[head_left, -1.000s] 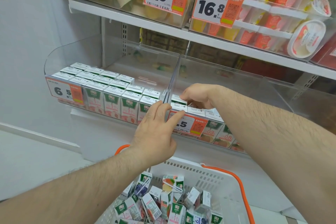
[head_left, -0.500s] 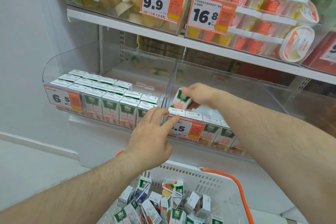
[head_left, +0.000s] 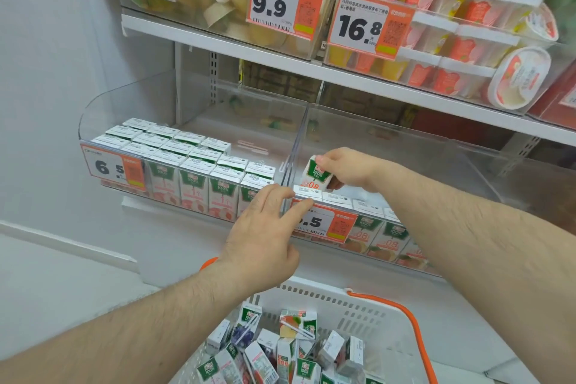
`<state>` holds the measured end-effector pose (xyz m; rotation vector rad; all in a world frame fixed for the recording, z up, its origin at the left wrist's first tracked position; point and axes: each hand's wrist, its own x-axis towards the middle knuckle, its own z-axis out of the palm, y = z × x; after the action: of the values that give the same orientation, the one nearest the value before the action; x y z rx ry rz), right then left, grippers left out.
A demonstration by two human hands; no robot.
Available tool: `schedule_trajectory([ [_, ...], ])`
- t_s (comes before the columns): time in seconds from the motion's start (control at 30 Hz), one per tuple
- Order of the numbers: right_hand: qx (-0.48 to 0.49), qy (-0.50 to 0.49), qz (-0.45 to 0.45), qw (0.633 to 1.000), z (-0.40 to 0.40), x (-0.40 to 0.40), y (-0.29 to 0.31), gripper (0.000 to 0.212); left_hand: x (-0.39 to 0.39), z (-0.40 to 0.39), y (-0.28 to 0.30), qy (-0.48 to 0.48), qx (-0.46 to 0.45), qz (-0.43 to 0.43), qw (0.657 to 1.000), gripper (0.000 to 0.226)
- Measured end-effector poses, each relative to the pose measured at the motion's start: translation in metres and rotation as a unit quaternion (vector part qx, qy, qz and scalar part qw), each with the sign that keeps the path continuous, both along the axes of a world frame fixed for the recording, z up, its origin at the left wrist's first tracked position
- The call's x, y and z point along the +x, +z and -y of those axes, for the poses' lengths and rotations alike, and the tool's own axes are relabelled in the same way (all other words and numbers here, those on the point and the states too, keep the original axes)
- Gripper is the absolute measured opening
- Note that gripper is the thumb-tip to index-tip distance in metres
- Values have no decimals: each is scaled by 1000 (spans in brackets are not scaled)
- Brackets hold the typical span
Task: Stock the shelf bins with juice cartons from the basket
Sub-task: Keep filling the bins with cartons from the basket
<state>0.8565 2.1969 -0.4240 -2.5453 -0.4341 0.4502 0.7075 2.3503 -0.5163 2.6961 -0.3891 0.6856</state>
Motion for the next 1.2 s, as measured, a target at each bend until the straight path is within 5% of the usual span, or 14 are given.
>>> schedule_trajectory([
  [0.17, -75, 61, -16, 995, -17, -3, -4, 40, 1, -3, 0, -9, 4, 9, 1000, 75],
  [0.5, -54, 23, -5, 998, -19, -14, -4, 41, -4, -1, 5, -11, -5, -10, 1000, 72],
  [0.6, -77, -20, 175, 981, -11, -21, -12, 35, -9, 1, 4, -51, -7, 42, 998, 62],
  [0.67, -39, -77, 339, 937, 1, -35, -19, 30, -15, 3, 0, -88, 2, 32, 996, 55],
  [0.77, 64, -33, 540, 838, 15, -71, -34, 24, -24, 5, -6, -112, 32, -108, 987, 49],
  [0.83, 121, 13, 566, 815, 19, -100, -55, 22, -26, 4, -13, -102, 66, -222, 967, 48],
  [0.93, 162, 23, 461, 872, 26, -134, -98, 22, -25, 0, -34, -88, 116, -369, 918, 45],
  [1.07, 92, -54, 220, 970, 41, -155, -160, 22, -28, -8, -73, -70, 181, -476, 858, 39],
  [1.2, 13, -59, 35, 998, 55, -166, -219, 20, -39, -1, -124, -42, 156, -539, 827, 23],
])
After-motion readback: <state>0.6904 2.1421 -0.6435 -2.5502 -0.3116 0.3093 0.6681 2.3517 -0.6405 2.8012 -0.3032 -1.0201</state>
